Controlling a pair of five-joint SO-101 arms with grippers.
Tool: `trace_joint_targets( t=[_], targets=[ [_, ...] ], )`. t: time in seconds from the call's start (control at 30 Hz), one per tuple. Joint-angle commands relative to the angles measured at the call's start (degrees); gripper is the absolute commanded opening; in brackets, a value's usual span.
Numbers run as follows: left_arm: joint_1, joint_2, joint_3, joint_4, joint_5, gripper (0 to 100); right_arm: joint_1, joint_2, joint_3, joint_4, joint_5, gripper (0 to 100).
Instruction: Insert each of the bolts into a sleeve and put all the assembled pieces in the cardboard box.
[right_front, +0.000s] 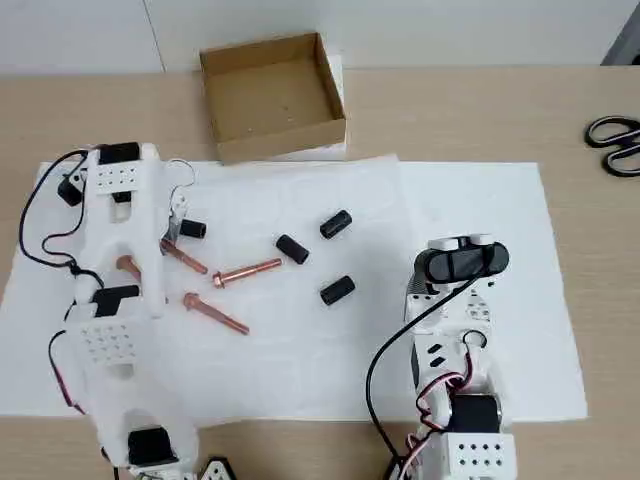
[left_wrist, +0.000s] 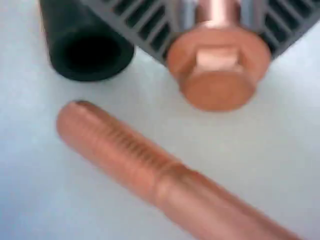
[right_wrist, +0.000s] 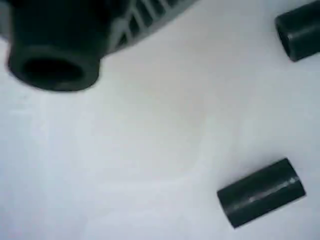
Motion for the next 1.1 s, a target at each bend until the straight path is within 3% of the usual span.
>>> trace_joint_targets(
  t=[0.0,0.17,0.37,0.57,0.67,0.77,0.87,1.0,1.07],
  targets=[
    [2.3,1.9,-5.1,7.5,-0.1,1,0.4,-0.9,0.3,0.0,-0.2,0.5],
    [2.1,1.8,-15.5,10.4,-0.2,1,0.4,-0.9,0.3,0.1,-0.2,0.5],
    [2.5,-4.8,-17.3,10.3,-0.5,1,0.4,-0.9,0.3,0.2,-0.2,0.5],
    [2.7,-17.7,-17.3,10.3,-8.9,1,0.4,-0.9,0.3,0.2,-0.2,0.5],
    [6.4,-27.6,-16.1,10.4,-15.9,1,-2.1,-0.9,0.2,0.3,-0.1,0.5],
    [13.6,-39.6,-10.8,10.4,-19.8,1,-10.4,-0.9,0.2,0.2,1.3,0.5],
    [21.7,-53.0,-2.5,10.3,-19.9,1,-18.9,-0.7,0.2,0.3,8.8,0.5],
    [30.5,-70.8,10.9,9.7,-19.6,1,-22.8,-0.9,-0.1,-0.2,13.1,0.5],
    [29.8,-79.2,19.2,6.7,-18.8,1,-23.6,-1.0,-0.2,-0.2,11.4,0.5]
  ],
)
